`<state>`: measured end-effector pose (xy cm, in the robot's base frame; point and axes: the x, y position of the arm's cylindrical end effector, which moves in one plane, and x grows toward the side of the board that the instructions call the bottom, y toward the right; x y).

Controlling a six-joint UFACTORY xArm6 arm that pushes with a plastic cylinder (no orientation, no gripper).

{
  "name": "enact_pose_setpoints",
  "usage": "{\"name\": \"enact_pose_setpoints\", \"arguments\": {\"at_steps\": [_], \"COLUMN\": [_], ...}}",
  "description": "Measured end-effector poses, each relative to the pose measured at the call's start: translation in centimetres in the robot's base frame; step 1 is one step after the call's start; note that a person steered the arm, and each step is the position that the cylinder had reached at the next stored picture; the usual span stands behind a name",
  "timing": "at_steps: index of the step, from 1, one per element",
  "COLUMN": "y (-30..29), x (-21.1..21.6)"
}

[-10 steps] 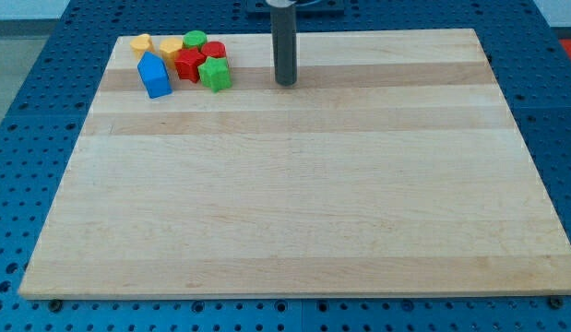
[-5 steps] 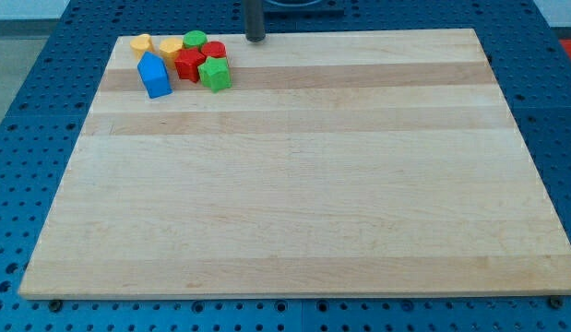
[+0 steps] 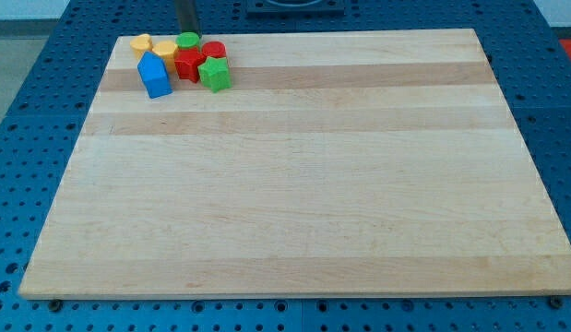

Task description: Slide the yellow heart towards bottom center

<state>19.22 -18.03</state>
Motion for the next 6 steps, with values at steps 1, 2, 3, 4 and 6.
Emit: {"name": "enact_pose_setpoints", "arguments": {"at_steps": [1,2,3,4,6], "y": [-1.3,-2.8,-4.4,-5.9,-6.0], "x": [0.0,0.0,-0.1,-0.1,0.3]}}
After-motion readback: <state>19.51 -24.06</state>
